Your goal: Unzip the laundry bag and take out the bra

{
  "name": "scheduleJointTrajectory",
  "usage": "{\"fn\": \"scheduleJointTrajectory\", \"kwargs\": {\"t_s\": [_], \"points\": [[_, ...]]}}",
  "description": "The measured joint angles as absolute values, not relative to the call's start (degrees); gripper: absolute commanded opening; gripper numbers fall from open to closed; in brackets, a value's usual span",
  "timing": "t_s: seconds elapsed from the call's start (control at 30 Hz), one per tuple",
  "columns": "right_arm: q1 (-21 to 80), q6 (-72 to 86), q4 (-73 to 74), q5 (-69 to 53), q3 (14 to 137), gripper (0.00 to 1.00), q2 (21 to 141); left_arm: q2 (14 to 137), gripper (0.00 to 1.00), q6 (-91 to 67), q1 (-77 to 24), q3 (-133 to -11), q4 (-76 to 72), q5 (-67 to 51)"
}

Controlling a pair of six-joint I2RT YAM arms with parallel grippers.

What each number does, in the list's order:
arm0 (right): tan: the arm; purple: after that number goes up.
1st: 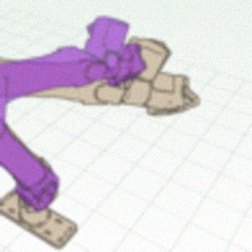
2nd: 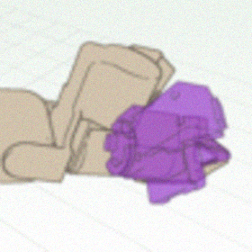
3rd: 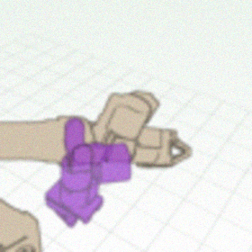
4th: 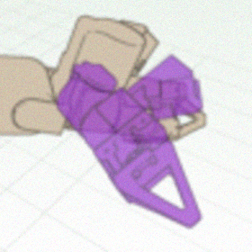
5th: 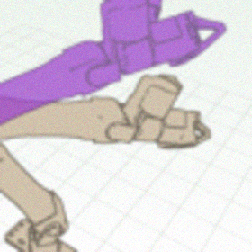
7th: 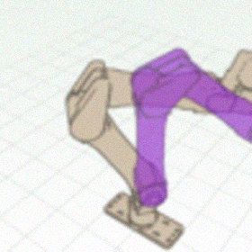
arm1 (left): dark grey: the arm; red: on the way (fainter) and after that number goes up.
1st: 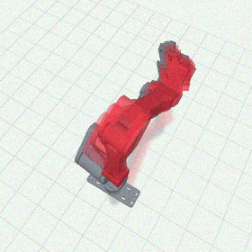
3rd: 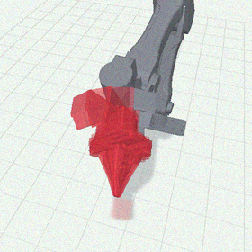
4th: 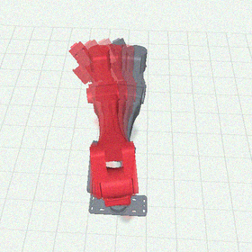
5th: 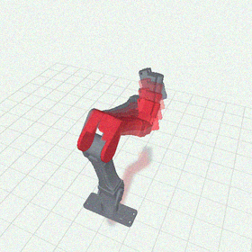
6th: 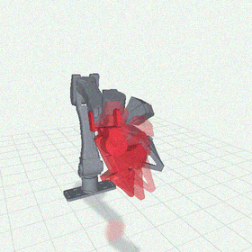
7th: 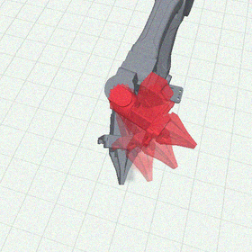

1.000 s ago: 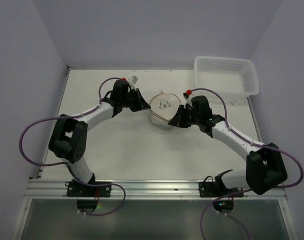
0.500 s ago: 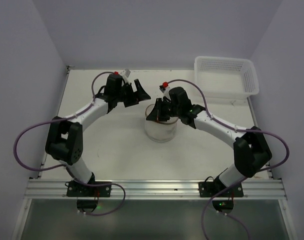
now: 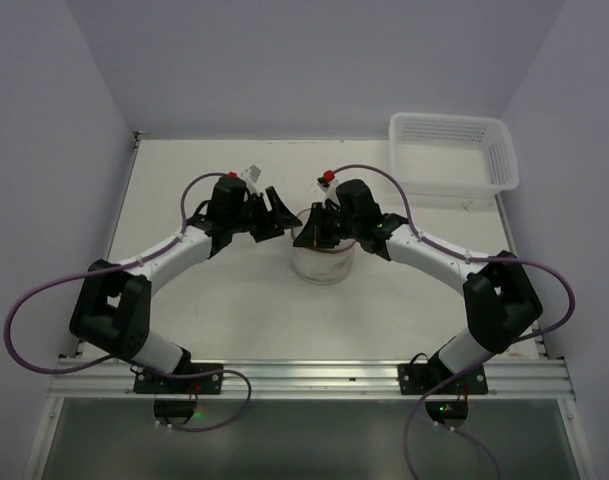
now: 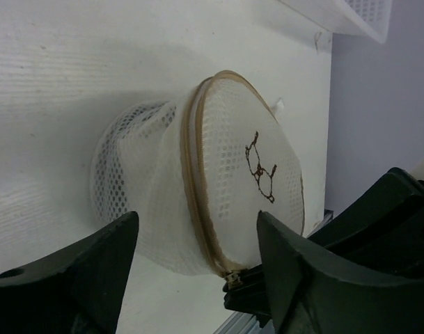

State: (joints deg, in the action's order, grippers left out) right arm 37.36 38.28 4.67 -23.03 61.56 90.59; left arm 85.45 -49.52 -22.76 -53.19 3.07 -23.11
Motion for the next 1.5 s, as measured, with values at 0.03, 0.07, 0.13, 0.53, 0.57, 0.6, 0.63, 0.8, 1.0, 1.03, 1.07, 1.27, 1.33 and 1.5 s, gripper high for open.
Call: {"fn": "scheduleJointTrajectory", "kwargs": {"t_s": [0.03,0.07,0.13,0.53,0.57,0.6,0.63,0.8,1.0,1.03,1.07,1.27,1.33,1.5], "points": [[37.5,38.17,4.64,-23.03,61.45,0.0,90.63,85.86,0.63,-50.09,-23.55,-53.15,2.26,-23.09],[37.5,38.13,4.67,-23.03,61.34,0.0,90.63,86.39,0.52,-50.46,-24.25,-53.15,1.54,-23.0],[37.5,37.93,4.58,-22.98,61.01,0.0,90.63,87.5,0.3,-51.24,-25.39,-53.15,0.45,-22.9],[32.73,32.71,4.12,-21.69,46.74,0.0,78.24,89.95,0.0,-51.59,-26.52,-53.17,-0.47,-24.23],[30.46,32.05,5.28,-22.06,44.77,0.0,75.9,90.17,0.0,-51.11,-26.11,-53.52,-0.47,-24.16],[28.14,31.31,7.14,-21.96,43.24,0.0,73.93,90.43,0.0,-50.3,-25.45,-53.95,-0.34,-23.99],[26.04,30.44,8.84,-21.54,42.15,0.0,72.53,90.74,0.0,-49.54,-24.71,-54.48,-0.23,-24.01],[24.58,27.59,10.87,-21.12,41.78,0.0,71.94,95.11,0.0,-44.07,-23.18,-60.49,2.79,-27.57],[25.54,30.92,6.55,-25.76,43.94,0.0,77.43,104.38,0.31,-37.12,-21.43,-73.6,8.73,-30.94],[26.15,31.77,6.09,-26.41,45.17,0.0,78.96,105.27,0.48,-36.6,-21.1,-75.2,8.97,-30.83],[27.14,32.56,6.0,-26.74,46.76,0.0,80.64,105.8,0.56,-36.21,-20.69,-76.42,8.99,-30.68],[33.76,36.12,4.19,-26.74,58.11,0.0,89.34,103.04,0.91,-39.03,-18.98,-74.72,7.51,-27.49],[34.7,36.95,3.2,-26.59,60.42,0.0,90.89,100.14,0.94,-40.38,-18.98,-71.0,7.38,-26.13],[35.11,38.63,1.87,-26.5,62.04,0.0,93.1,91.22,0.92,-43.66,-19.05,-60.49,6.98,-22.46]]}}
